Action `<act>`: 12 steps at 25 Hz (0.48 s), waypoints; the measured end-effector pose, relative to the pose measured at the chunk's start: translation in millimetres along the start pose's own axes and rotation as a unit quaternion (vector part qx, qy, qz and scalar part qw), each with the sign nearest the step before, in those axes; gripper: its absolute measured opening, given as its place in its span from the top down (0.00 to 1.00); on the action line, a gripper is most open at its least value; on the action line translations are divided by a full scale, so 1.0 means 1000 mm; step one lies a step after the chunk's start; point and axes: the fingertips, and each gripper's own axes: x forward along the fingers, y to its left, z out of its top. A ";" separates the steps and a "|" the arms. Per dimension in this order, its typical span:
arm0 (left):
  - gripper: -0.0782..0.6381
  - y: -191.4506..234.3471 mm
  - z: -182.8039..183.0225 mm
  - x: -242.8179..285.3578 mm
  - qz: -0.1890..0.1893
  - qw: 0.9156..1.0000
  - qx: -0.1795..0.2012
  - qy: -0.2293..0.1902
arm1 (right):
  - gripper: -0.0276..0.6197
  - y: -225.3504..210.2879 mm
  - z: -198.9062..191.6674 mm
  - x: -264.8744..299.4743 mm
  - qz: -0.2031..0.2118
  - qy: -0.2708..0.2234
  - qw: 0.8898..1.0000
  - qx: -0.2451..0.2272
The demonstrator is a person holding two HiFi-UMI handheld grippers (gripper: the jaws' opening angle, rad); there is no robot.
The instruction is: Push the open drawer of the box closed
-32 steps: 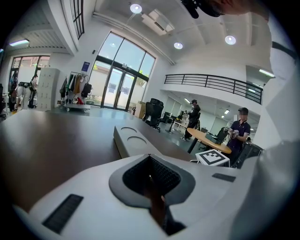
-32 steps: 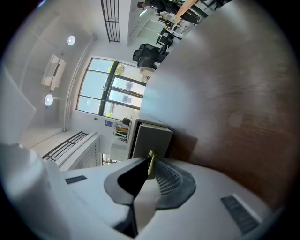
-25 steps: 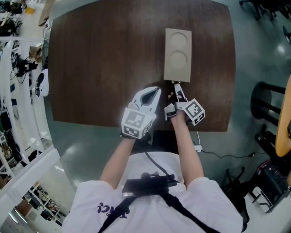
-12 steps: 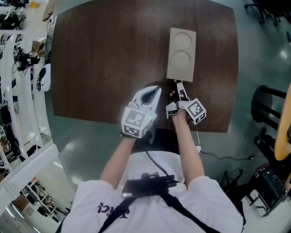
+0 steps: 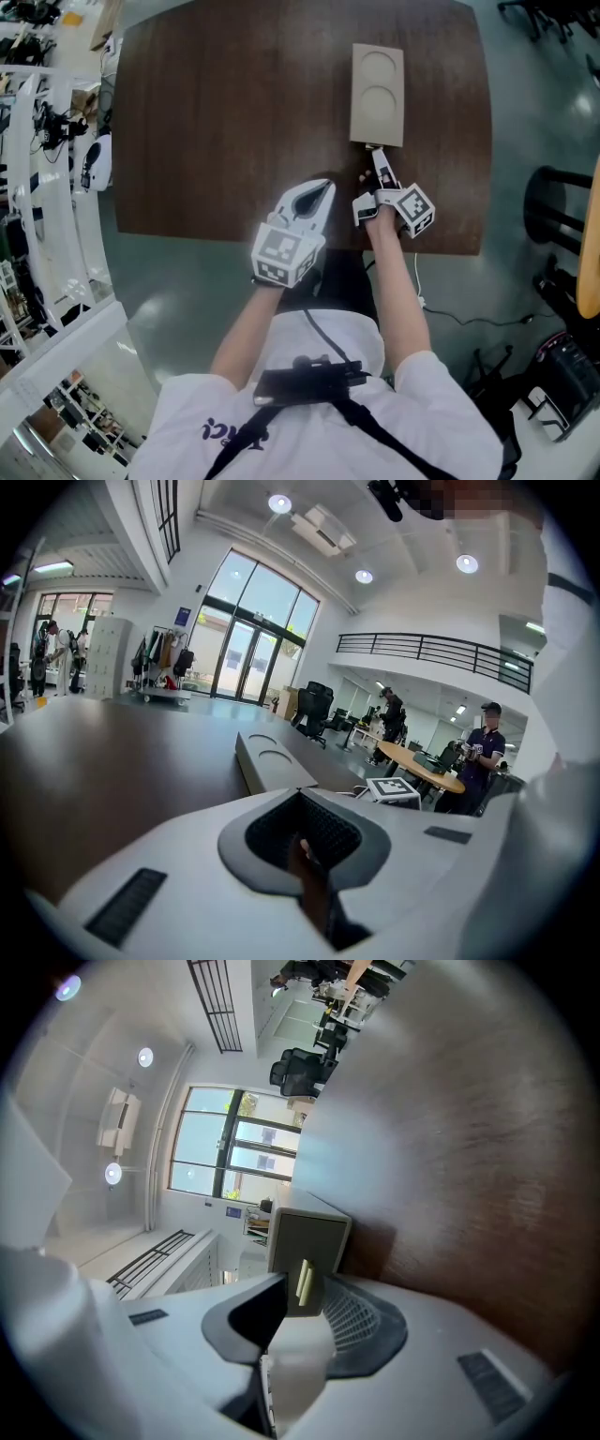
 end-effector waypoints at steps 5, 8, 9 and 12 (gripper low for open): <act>0.88 -0.008 -0.003 -0.026 -0.003 1.000 0.001 -0.005 | 0.80 0.004 -0.007 -0.029 -0.029 -0.015 0.999 -0.018; 0.88 -0.019 -0.004 -0.039 -0.010 1.000 0.012 -0.011 | 0.80 0.012 -0.009 -0.055 -0.043 -0.022 0.998 -0.043; 0.88 -0.023 -0.005 -0.043 -0.013 1.000 0.016 -0.014 | 0.80 0.019 -0.010 -0.062 -0.034 -0.022 0.997 -0.058; 0.88 -0.033 -0.005 -0.055 -0.018 0.999 0.028 -0.026 | 0.81 0.048 -0.013 -0.081 0.012 -0.024 0.991 -0.134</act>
